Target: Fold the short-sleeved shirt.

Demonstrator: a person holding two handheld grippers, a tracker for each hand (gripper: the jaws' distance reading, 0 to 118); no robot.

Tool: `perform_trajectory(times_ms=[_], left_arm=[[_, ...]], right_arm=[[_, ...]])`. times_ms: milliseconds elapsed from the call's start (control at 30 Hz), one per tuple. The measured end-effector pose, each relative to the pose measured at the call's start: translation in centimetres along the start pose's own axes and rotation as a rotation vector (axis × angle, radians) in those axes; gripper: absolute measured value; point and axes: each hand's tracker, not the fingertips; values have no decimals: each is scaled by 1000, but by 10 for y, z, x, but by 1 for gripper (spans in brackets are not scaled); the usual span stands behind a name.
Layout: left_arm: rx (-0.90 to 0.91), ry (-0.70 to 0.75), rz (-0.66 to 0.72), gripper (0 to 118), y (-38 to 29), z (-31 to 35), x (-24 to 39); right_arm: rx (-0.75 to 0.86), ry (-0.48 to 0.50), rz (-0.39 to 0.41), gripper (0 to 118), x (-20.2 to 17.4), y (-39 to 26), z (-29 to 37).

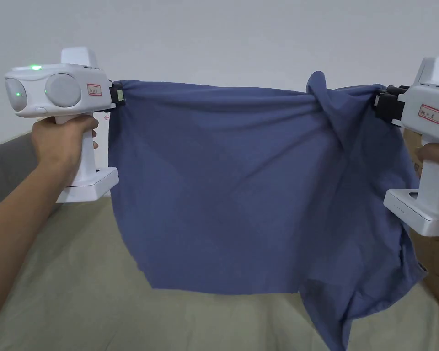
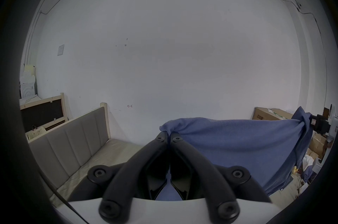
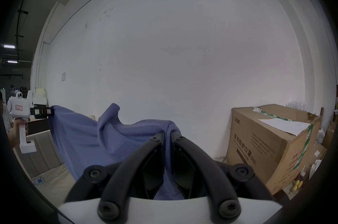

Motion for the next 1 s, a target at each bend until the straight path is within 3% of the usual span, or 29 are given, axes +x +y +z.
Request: perform_trajectory(times_ms=[233,500,633,1000], left_arm=[[-37,4,-2,0,-61,-38,6],[-202,-9,-22,0,-178,-34,-18],[-290,2,1,0,-231,-6,-33],[-504,12,36,0,-367,131,-81]], right_arm=[[-73,34,-16,4,19,-64,-26],[-289,77,-108,4,18,-190,-15],[-388,88,-116,4,7,-238,8],[-542,142,-280,4,-25,-335,145]])
